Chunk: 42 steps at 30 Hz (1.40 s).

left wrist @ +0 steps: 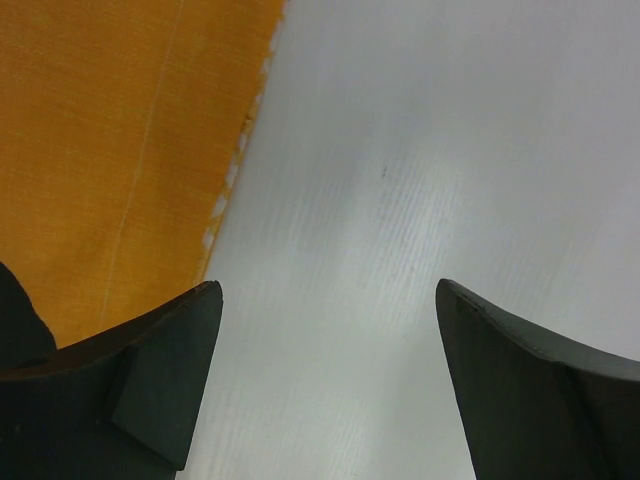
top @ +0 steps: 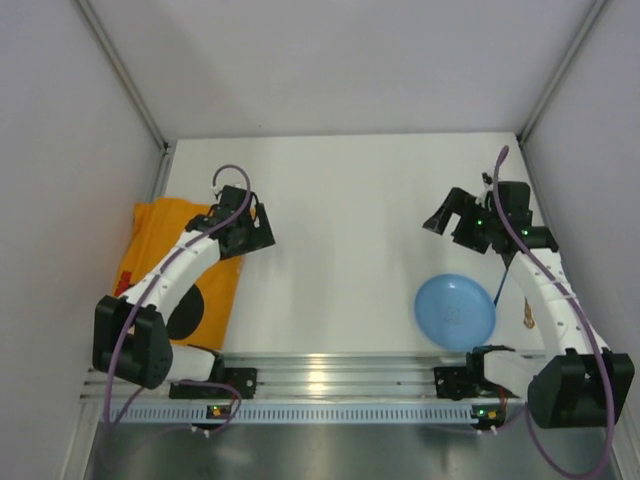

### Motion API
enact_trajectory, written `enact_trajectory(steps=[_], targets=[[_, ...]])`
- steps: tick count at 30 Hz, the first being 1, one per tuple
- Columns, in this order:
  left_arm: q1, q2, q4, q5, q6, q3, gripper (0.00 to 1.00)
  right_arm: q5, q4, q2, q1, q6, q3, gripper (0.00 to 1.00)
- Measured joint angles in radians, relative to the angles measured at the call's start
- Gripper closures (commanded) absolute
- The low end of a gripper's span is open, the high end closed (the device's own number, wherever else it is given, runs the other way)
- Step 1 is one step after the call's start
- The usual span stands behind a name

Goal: Set the dinner table for one person

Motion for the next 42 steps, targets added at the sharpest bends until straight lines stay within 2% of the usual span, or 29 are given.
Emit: enact_trajectory(steps=[4, 11, 16, 23, 25, 28, 29, 31, 32, 33, 35, 42], targets=[[0.008, 0.054, 0.002, -0.075, 0.031, 0.0, 0.08, -0.03, -0.013, -0.035, 0.002, -0.005, 0.005, 0.0], [0.107, 0.182, 0.016, -0.079, 0.097, -0.032, 0.1, -0.06, -0.051, -0.076, 0.002, 0.001, -0.003, 0.0], [0.205, 0.243, 0.049, -0.061, 0.138, -0.036, 0.2, -0.067, -0.092, -0.118, 0.002, 0.005, -0.005, 0.0], [0.212, 0.308, 0.09, 0.001, 0.167, -0.039, 0.28, -0.055, -0.143, -0.13, 0.002, -0.016, -0.003, 0.0], [0.212, 0.313, 0.097, 0.004, 0.173, -0.039, 0.33, -0.054, -0.149, -0.12, 0.002, -0.02, 0.001, 0.0], [0.211, 0.32, 0.107, 0.011, 0.177, -0.036, 0.53, -0.053, -0.156, -0.089, 0.004, -0.023, 0.012, 0.0], [0.211, 0.322, 0.109, 0.011, 0.178, -0.035, 0.66, -0.053, -0.158, -0.078, 0.005, -0.024, 0.016, 0.0], [0.214, 0.322, 0.117, 0.01, 0.182, -0.035, 0.79, -0.052, -0.163, -0.061, 0.006, -0.028, 0.024, 0.0], [0.218, 0.323, 0.119, 0.01, 0.184, -0.035, 0.79, -0.053, -0.163, -0.056, 0.006, -0.029, 0.027, 0.0], [0.222, 0.323, 0.12, 0.011, 0.19, -0.035, 0.9, -0.052, -0.169, -0.051, 0.006, -0.029, 0.032, 0.0], [0.233, 0.324, 0.122, 0.014, 0.194, -0.035, 1.0, -0.053, -0.169, -0.049, 0.006, -0.03, 0.041, 0.0], [0.246, 0.354, 0.107, 0.059, 0.19, 0.011, 1.0, -0.056, -0.175, -0.049, 0.006, -0.029, 0.067, 0.0]])
